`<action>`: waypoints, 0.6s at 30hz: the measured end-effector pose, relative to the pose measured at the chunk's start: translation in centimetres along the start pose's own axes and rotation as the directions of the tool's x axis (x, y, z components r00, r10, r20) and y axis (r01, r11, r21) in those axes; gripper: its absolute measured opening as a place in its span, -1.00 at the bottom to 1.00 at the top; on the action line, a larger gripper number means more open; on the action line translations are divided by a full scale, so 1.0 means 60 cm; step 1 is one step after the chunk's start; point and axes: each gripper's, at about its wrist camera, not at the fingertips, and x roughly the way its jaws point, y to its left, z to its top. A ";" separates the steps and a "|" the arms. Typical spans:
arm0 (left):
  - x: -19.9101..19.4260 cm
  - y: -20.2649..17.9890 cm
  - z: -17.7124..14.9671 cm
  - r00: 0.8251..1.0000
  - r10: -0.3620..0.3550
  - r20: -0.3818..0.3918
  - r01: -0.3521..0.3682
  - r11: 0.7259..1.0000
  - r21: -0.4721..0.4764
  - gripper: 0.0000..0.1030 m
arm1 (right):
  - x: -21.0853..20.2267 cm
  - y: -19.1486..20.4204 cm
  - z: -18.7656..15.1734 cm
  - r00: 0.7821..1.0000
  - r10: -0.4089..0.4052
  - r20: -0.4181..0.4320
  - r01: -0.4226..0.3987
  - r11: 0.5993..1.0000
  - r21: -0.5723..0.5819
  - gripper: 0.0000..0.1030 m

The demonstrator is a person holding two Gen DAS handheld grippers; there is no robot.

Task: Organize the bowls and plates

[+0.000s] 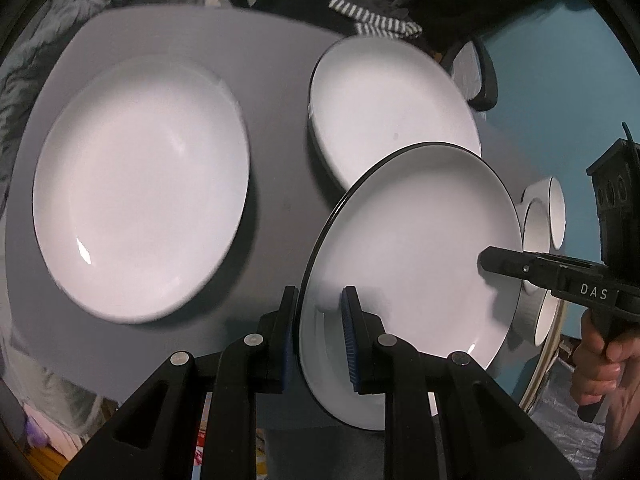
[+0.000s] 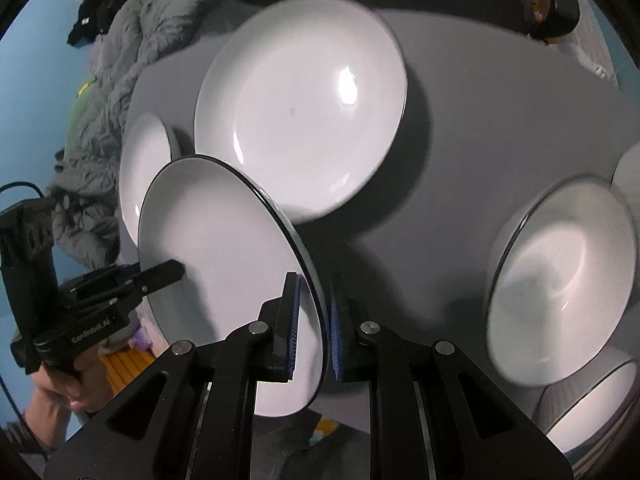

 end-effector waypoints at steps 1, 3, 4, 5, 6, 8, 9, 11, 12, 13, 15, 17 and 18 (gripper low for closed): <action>-0.004 -0.003 0.016 1.000 0.003 0.008 -0.003 1.000 0.006 -0.60 | -0.005 -0.002 0.008 1.000 -0.001 0.008 0.001 1.000 0.000 -0.72; -0.009 -0.003 0.034 1.000 0.003 0.017 -0.004 1.000 0.012 -0.60 | -0.013 -0.002 0.021 1.000 -0.004 0.023 0.004 1.000 0.000 -0.72; -0.011 -0.003 0.050 1.000 0.001 0.022 -0.002 1.000 0.012 -0.60 | -0.015 -0.003 0.028 1.000 -0.003 0.030 0.003 1.000 0.004 -0.72; -0.011 -0.001 0.059 1.000 -0.001 0.023 0.000 1.000 0.011 -0.60 | -0.019 -0.005 0.036 0.999 0.000 0.036 0.000 1.000 0.007 -0.72; -0.011 -0.001 0.068 1.000 -0.002 0.025 0.002 1.000 0.013 -0.60 | -0.021 -0.007 0.044 0.999 0.002 0.041 -0.002 1.000 0.008 -0.72; -0.012 -0.006 0.091 1.000 0.002 0.030 -0.002 1.000 0.020 -0.59 | -0.025 -0.010 0.061 0.999 0.004 0.046 -0.005 1.000 0.015 -0.72; -0.011 -0.007 0.098 0.999 0.005 0.033 -0.006 1.000 0.026 -0.59 | -0.026 -0.009 0.070 0.999 0.002 0.049 -0.002 1.000 0.014 -0.72; -0.008 -0.012 0.110 0.999 0.015 0.038 -0.017 0.999 0.032 -0.58 | -0.025 -0.006 0.087 0.999 -0.006 0.052 0.005 1.000 0.017 -0.72; -0.003 -0.020 0.112 0.999 0.020 0.041 -0.021 0.999 0.035 -0.58 | -0.025 -0.004 0.094 0.999 -0.010 0.053 0.009 1.000 0.017 -0.72; -0.001 -0.020 0.121 0.999 0.024 0.043 -0.026 0.999 0.036 -0.57 | -0.024 -0.004 0.101 0.998 -0.015 0.055 0.014 1.000 0.017 -0.72; 0.004 -0.022 0.134 0.999 0.029 0.042 -0.031 0.999 0.037 -0.56 | -0.023 -0.001 0.116 0.998 -0.020 0.055 0.019 1.000 0.018 -0.72; 0.010 -0.019 0.147 0.999 0.034 0.035 -0.035 0.999 0.033 -0.56 | -0.020 -0.004 0.128 0.999 -0.021 0.051 0.019 1.000 0.023 -0.72; 0.013 -0.020 0.153 0.999 0.038 0.032 -0.039 0.999 0.031 -0.56 | -0.020 -0.010 0.133 0.999 -0.020 0.047 0.019 0.999 0.027 -0.72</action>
